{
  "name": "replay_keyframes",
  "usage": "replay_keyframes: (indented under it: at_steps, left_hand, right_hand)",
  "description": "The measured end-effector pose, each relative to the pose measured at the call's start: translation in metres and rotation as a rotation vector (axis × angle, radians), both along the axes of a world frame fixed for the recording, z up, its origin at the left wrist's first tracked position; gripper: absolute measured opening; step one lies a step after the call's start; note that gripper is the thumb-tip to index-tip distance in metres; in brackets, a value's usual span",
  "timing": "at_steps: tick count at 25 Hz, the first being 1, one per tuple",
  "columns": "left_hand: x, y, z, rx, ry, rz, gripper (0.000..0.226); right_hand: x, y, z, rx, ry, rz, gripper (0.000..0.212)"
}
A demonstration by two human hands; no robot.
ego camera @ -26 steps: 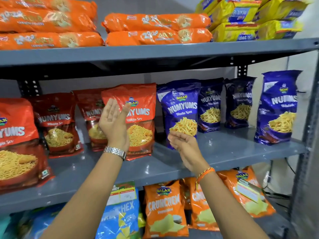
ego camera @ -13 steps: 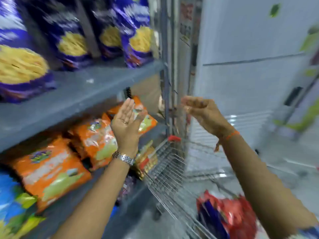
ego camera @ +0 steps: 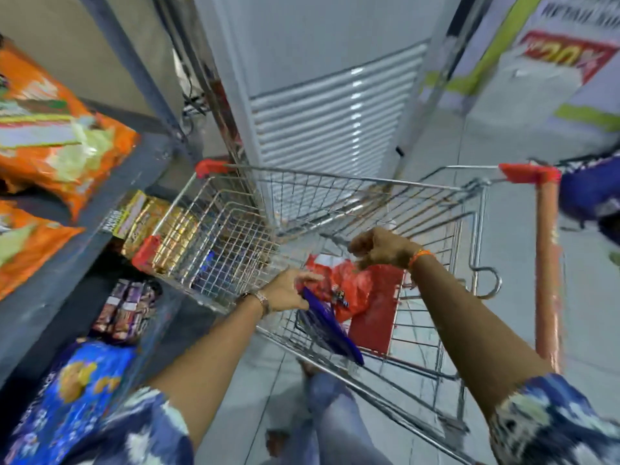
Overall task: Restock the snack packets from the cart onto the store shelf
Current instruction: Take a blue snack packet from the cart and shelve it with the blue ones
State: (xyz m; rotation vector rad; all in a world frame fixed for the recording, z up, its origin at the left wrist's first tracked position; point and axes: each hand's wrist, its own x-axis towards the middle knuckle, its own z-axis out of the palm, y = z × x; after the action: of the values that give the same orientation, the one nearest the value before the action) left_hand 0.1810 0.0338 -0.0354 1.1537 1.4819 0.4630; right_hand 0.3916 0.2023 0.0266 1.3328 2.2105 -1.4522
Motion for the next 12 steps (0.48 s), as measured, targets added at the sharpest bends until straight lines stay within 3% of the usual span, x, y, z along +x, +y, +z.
replay_keyframes:
  at_steps: [3, 6, 9, 12]
  left_hand:
    - [0.001, -0.006, -0.032, 0.016, 0.211, -0.189, 0.032]
    - [0.002, -0.002, -0.019, 0.042, 0.258, -0.166, 0.019]
    - [-0.005, -0.002, 0.007, 0.059, 0.195, -0.017, 0.02]
    - [-0.023, -0.006, 0.053, 0.101, 0.134, 0.109, 0.011]
  right_hand:
    - [-0.008, -0.009, -0.033, -0.037, -0.207, 0.272, 0.057]
    - [-0.018, -0.016, -0.049, -0.066, -0.233, 0.414, 0.055]
    - [-0.018, -0.017, -0.068, -0.158, -0.218, 0.369, 0.053]
    - [-0.022, -0.024, -0.039, -0.317, -0.089, 0.164, 0.049]
